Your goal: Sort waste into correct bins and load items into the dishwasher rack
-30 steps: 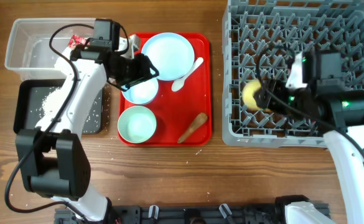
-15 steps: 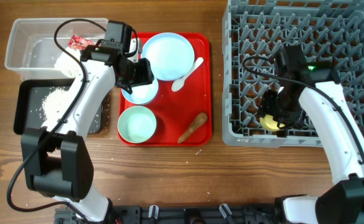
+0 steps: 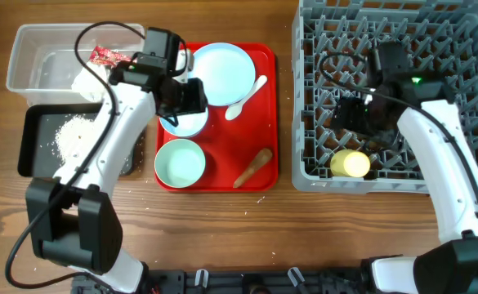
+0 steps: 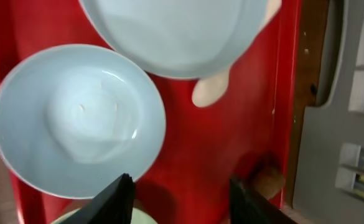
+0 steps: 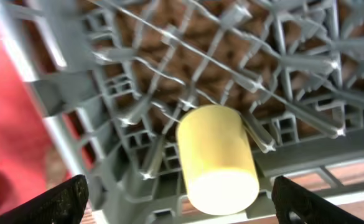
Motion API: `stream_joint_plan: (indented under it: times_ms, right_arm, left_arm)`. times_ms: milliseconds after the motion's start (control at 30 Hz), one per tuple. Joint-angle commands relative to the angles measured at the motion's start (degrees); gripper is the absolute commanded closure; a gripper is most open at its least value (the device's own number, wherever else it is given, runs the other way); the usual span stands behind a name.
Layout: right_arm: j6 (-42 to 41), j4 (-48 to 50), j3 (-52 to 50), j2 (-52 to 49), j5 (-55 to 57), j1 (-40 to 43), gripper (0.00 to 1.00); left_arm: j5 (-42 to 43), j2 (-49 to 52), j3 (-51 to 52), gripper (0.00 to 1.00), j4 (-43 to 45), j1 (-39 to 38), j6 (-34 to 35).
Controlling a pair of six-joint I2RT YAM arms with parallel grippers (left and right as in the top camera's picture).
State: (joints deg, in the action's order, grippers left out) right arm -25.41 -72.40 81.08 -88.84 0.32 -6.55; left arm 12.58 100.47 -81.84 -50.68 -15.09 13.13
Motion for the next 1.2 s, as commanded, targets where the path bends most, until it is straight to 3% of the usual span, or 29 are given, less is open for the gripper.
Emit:
stream_joint_plan:
  times_ms: [0,133,300,500,833,1033,1167]
  right_arm:
    - [5.64,0.55,4.94,-0.52,-6.01,0.02,0.04]
    - [6.21,1.86,5.29,-0.52,-8.35,-0.04,0.04]
    - [6.38,3.37,5.27,-0.55,-8.76,-0.04,0.04]
    - [6.97,4.39,5.16,-0.55,-9.44,-0.04,0.05]
    - [7.39,6.49,5.16,-0.55,-13.57,-0.04,0.04]
    - [7.34,8.07,5.14,-0.59,-13.97,-0.04,0.05]
    - [7.43,8.11,5.05,-0.59,-13.90,-0.04,0.05]
  left_arm:
    - [-1.07,-1.25,-0.79,0.48,-1.11,-5.51,-4.04]
    - [-5.77,-1.22,-0.76,0.44,-2.05,-9.99,-4.13]
    - [-12.48,0.59,-0.07,0.47,-0.46,-10.51,6.82]
    - [-18.14,7.45,0.48,0.47,5.55,-10.51,9.51]
    - [-18.58,6.49,-0.85,0.45,5.16,-8.79,12.07]
    - [-16.68,6.23,-2.05,0.43,13.42,-8.50,6.16]
    - [-11.06,7.87,-2.05,0.43,12.24,-11.02,-2.80]
